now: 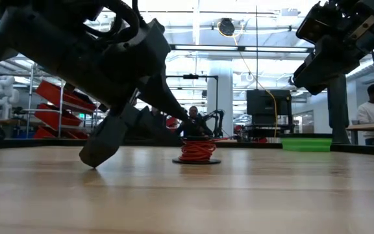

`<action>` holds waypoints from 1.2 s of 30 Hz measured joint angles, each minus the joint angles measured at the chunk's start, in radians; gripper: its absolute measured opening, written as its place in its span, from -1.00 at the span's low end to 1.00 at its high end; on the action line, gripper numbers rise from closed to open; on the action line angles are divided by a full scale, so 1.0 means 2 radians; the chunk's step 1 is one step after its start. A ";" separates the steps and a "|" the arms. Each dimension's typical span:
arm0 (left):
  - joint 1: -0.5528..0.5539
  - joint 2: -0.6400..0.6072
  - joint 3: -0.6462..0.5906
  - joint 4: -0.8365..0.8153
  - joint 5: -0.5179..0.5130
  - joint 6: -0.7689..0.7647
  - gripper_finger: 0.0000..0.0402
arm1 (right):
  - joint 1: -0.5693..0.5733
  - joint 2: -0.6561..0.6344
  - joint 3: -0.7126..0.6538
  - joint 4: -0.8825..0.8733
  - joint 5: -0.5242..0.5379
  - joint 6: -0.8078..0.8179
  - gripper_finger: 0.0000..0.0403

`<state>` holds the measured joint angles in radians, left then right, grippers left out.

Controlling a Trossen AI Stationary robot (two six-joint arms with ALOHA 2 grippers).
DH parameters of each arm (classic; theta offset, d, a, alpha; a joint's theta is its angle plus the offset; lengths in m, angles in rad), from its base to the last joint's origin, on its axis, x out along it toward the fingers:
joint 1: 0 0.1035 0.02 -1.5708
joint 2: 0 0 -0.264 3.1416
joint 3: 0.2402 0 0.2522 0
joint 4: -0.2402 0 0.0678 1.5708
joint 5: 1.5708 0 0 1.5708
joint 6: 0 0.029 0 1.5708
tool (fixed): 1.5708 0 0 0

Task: Coil cords
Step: Uncoil the red wire on the black spool

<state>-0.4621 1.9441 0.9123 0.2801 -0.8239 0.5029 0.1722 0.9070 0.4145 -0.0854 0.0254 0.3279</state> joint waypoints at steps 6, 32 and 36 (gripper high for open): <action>0.001 0.000 0.000 -0.010 -0.007 -0.002 0.02 | 0.000 0.000 0.000 0.000 0.000 0.000 -1.00; 0.032 0.004 0.000 -0.009 0.043 0.018 -0.32 | 0.000 0.000 0.000 0.003 0.004 0.000 -1.00; 0.034 0.021 0.001 0.010 0.044 0.033 -0.32 | 0.000 0.000 0.000 0.004 0.005 0.000 -1.00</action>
<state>-0.3938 1.9865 0.9135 0.2996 -0.7361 0.5686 0.1722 0.9073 0.4145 -0.0776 0.0353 0.3279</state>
